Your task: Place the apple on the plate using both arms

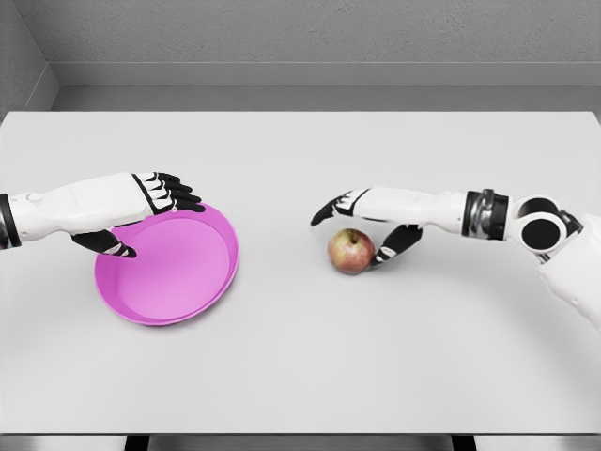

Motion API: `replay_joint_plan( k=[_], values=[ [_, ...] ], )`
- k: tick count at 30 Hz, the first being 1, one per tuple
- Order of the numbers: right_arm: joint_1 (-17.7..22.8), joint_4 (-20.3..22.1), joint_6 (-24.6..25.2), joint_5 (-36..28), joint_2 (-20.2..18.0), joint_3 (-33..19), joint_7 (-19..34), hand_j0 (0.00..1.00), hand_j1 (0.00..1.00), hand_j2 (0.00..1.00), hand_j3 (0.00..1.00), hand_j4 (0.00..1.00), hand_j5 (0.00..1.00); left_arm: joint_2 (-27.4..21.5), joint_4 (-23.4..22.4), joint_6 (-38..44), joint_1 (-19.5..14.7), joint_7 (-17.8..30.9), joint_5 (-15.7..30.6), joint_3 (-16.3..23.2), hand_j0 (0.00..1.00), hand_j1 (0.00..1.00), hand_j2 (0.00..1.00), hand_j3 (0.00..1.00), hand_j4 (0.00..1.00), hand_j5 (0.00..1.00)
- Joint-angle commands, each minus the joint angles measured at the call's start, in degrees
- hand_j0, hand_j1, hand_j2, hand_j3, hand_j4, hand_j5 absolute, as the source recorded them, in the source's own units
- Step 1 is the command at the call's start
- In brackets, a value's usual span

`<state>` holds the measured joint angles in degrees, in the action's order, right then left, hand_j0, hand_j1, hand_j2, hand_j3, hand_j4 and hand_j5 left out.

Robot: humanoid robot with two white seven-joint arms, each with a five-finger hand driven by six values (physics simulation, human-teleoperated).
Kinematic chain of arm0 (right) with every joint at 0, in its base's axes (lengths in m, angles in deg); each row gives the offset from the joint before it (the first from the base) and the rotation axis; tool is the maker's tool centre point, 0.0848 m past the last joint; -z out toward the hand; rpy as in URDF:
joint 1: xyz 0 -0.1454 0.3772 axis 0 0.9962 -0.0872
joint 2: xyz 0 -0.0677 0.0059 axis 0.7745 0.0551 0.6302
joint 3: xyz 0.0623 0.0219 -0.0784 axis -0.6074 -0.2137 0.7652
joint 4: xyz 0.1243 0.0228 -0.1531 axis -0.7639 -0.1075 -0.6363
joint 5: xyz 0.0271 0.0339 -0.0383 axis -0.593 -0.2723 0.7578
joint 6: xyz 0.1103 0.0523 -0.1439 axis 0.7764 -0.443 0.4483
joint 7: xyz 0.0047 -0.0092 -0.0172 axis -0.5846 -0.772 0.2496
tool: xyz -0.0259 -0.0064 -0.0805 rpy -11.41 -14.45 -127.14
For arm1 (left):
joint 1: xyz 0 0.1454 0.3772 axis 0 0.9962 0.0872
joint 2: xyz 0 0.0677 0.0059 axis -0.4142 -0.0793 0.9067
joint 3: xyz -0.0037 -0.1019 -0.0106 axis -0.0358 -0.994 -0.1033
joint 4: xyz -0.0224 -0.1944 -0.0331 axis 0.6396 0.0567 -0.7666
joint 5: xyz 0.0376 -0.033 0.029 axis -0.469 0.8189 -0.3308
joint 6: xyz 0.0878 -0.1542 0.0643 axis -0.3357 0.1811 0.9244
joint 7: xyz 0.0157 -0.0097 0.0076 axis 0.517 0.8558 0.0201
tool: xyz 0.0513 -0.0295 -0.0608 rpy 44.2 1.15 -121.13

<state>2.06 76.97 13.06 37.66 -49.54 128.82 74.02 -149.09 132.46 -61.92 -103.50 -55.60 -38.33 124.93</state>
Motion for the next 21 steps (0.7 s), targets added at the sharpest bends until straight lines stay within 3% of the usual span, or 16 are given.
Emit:
replay_joint_plan(
  k=[1,5,9,11,12,17,19,21],
  values=[
    [0.09,-0.27,0.19,-0.76,-0.44,-3.84,-0.03,1.00,1.00,1.00,1.00,1.00,1.00,-0.01,0.00,0.06,0.00,-0.03,0.38,-0.05,1.00,1.00,1.00,1.00,1.00,1.00],
    [2.72,-0.27,0.19,-4.10,-7.20,-10.08,-0.03,1.00,1.00,1.00,1.00,1.00,1.00,1.39,0.00,0.06,-0.17,0.06,0.38,0.12,1.00,1.00,1.00,1.00,1.00,1.00],
    [5.45,-0.27,0.19,-4.36,-14.15,-15.17,-0.03,1.00,1.00,1.00,1.00,1.00,1.00,9.56,-0.09,0.06,-3.16,1.28,-0.68,0.21,1.00,1.00,1.00,1.00,1.00,1.00],
    [9.84,-0.36,0.19,-4.36,-14.85,-22.99,-0.03,1.00,1.00,1.00,1.00,1.00,1.00,16.41,-0.17,0.06,-5.97,6.12,-0.68,0.21,1.00,1.00,1.00,1.00,1.00,1.00],
    [10.28,-0.36,0.19,-4.36,-15.38,-23.88,-0.03,1.00,1.00,1.00,1.00,1.00,1.00,18.44,-0.26,0.06,-6.59,6.91,-0.76,0.21,1.00,1.00,1.00,1.00,1.00,1.00],
    [10.11,-0.01,0.19,-4.36,-14.94,-23.88,-0.03,1.00,1.00,1.00,1.00,1.00,1.00,27.23,-0.35,0.06,-8.61,7.09,-4.01,5.04,1.00,1.00,1.00,1.00,1.00,1.00],
    [9.67,-0.01,0.19,-4.36,-14.94,-23.88,-0.03,1.00,1.00,1.00,1.00,1.00,1.00,28.90,-0.17,0.06,-9.49,7.88,-8.23,5.05,1.00,1.00,1.00,1.00,1.00,1.00],
    [9.41,0.08,0.19,-4.36,-14.85,-23.88,-0.03,1.00,1.00,1.00,1.00,1.00,1.00,30.66,-0.17,0.06,-9.58,8.94,-9.38,5.05,1.00,1.00,1.00,1.00,1.00,1.00]
  ],
)
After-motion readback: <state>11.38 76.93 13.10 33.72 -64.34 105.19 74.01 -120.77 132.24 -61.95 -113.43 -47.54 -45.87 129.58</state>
